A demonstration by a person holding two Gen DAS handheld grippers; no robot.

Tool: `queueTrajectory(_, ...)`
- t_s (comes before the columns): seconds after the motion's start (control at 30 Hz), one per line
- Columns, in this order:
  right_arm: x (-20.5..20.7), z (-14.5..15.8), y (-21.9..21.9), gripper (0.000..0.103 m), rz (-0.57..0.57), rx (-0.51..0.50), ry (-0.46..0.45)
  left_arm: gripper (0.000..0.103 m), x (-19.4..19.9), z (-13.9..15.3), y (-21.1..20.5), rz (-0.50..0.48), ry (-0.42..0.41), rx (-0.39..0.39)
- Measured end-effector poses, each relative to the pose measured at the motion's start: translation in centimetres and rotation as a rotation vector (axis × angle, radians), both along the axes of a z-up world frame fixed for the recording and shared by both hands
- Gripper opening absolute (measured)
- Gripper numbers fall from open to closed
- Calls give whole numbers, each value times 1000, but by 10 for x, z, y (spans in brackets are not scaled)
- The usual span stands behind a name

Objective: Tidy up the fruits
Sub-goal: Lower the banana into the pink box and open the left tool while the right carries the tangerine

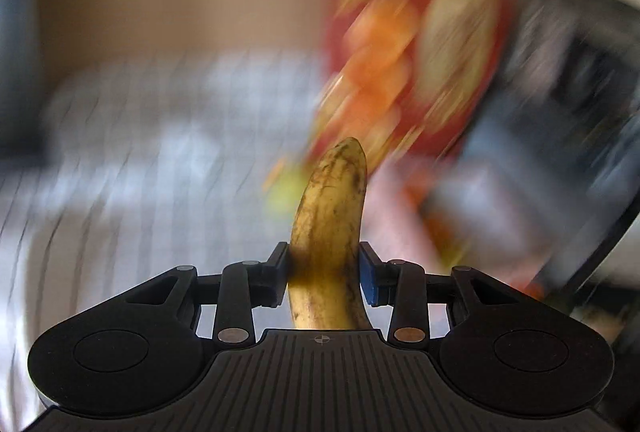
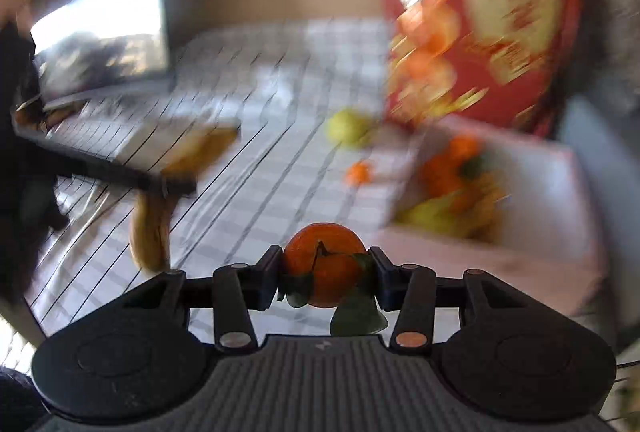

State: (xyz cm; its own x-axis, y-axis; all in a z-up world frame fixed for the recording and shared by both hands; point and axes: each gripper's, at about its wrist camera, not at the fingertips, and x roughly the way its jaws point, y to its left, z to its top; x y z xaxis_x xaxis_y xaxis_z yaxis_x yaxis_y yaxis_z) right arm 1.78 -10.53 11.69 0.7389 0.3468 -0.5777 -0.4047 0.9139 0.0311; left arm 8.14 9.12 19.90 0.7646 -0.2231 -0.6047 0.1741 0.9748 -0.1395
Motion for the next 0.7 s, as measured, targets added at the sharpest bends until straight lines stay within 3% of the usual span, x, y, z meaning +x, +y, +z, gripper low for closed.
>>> queueTrajectory(0.1, -6, 17, -33, 46, -70, 0, -81, 41, 32, 48, -46, -87, -102, -59)
queueTrajectory(0.2, -11, 19, -59, 46, -125, 11, -121, 41, 71, 52, -106, -144, -93, -49)
queueTrajectory(0.33, -20, 0, -89, 46, -183, 62, -91, 41, 121, -8, -167, -210, 151, -133)
queueTrajectory(0.4, -27, -14, -100, 46, -214, 71, -67, 41, 130, -44, -191, -221, 226, -103)
queueTrajectory(0.53, -40, -41, -120, 46, -273, 115, -4, 41, 139, -93, -214, -197, 290, -22)
queueTrajectory(0.7, -44, -61, -135, 46, -318, 148, 32, 41, 150, -114, -226, -165, 264, 26)
